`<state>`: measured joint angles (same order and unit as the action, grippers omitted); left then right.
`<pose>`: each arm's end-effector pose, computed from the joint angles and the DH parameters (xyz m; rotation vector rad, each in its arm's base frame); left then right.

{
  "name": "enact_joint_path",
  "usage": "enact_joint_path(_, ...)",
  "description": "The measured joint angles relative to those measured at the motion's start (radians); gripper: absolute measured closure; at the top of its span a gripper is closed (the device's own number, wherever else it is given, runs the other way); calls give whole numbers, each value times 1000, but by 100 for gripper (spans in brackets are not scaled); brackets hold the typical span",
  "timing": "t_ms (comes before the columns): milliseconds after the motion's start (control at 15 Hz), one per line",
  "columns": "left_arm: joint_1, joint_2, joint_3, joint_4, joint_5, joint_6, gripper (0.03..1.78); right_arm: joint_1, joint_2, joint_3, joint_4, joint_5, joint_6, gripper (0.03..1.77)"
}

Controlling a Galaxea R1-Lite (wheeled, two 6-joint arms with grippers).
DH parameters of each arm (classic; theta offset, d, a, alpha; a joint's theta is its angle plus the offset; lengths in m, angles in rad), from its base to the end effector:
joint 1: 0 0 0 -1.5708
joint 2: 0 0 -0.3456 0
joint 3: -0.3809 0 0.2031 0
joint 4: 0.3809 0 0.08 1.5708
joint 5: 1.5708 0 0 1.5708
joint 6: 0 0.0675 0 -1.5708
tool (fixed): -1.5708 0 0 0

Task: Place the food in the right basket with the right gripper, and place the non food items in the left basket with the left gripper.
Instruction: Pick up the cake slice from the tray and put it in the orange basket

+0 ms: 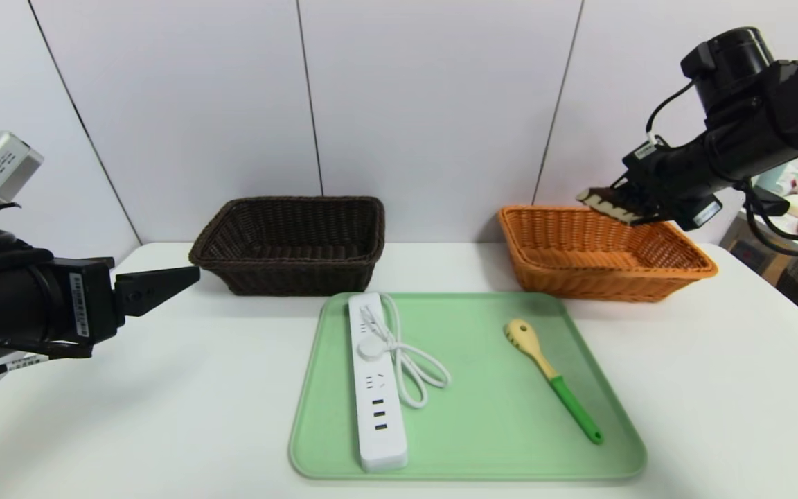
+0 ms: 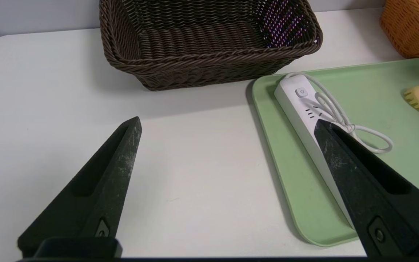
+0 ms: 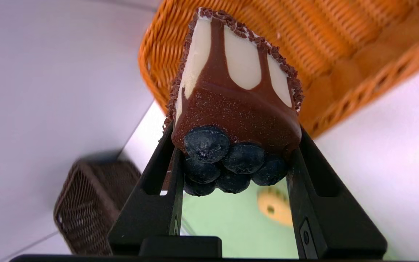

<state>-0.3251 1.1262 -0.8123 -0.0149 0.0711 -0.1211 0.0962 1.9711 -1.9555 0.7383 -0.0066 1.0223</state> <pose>0.1861 -0.0577 0.2822 -0.0606 0.3087 -0.2339 0.4300 0.0410 0.2899 0.9326 0.7262 -0.3056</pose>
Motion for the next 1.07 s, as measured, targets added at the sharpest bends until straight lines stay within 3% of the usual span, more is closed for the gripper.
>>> enact_joint_path(467,0,-11,10,0,-1,0,12,-55,167,0,-89,1,-43,100)
enact_joint_path(1067,0,-5,19,0,-23,0,12,-65,236,0,-111,3,-53,100)
